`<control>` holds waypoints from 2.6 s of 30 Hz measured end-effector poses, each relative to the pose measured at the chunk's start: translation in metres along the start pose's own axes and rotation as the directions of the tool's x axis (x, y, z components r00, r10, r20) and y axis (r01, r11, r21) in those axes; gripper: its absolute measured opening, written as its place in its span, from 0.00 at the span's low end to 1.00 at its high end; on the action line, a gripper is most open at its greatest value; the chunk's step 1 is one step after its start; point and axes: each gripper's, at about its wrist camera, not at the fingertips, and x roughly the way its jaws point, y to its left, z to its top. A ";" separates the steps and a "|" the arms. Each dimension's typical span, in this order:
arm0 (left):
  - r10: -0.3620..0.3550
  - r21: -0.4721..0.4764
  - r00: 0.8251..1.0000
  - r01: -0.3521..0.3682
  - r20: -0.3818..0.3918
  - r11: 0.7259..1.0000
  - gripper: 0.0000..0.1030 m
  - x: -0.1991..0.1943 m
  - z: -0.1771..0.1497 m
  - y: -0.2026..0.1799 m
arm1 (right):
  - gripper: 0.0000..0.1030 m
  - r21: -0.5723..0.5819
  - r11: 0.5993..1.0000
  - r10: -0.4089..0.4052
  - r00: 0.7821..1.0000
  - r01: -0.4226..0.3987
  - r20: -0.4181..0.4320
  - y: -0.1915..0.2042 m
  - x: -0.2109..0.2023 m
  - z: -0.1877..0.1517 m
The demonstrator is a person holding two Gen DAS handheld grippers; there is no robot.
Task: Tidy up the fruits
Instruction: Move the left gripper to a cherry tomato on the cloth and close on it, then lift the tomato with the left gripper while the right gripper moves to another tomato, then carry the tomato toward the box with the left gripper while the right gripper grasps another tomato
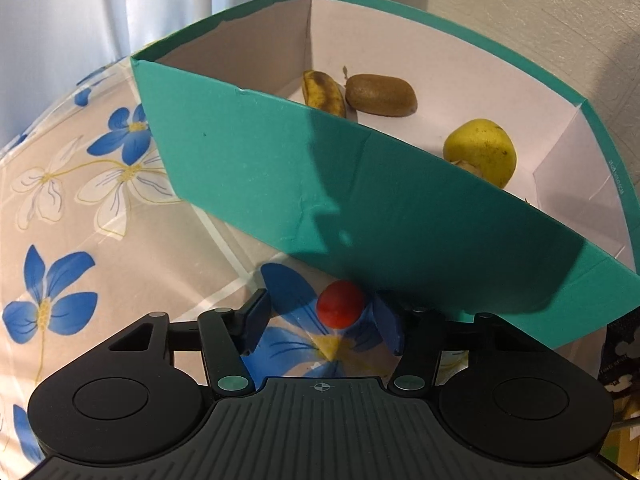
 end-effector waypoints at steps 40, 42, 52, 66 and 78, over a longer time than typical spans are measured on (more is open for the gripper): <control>0.094 -0.262 0.985 -0.054 0.142 0.963 0.27 -0.117 -0.031 0.044 | 0.52 -0.285 0.915 0.241 0.952 -0.287 -0.187 0.089 0.006 -0.026; 0.100 -0.262 0.985 -0.060 0.143 0.963 0.27 -0.119 -0.033 0.045 | 0.52 -0.298 0.916 0.207 0.954 -0.268 -0.218 0.095 0.022 -0.035; 0.078 -0.253 0.988 -0.042 0.136 0.967 0.27 -0.126 -0.044 0.049 | 0.44 -0.293 0.948 0.034 0.956 -0.123 -0.291 0.106 0.085 -0.060; 0.039 -0.231 0.993 -0.011 0.115 0.973 0.28 -0.118 -0.042 0.051 | 0.32 -0.211 0.975 0.003 0.949 -0.073 -0.314 0.108 0.106 -0.057; 0.033 -0.233 0.995 -0.010 0.097 0.973 0.28 -0.114 -0.042 0.054 | 0.32 -0.210 0.974 0.017 0.948 -0.087 -0.317 0.114 0.115 -0.055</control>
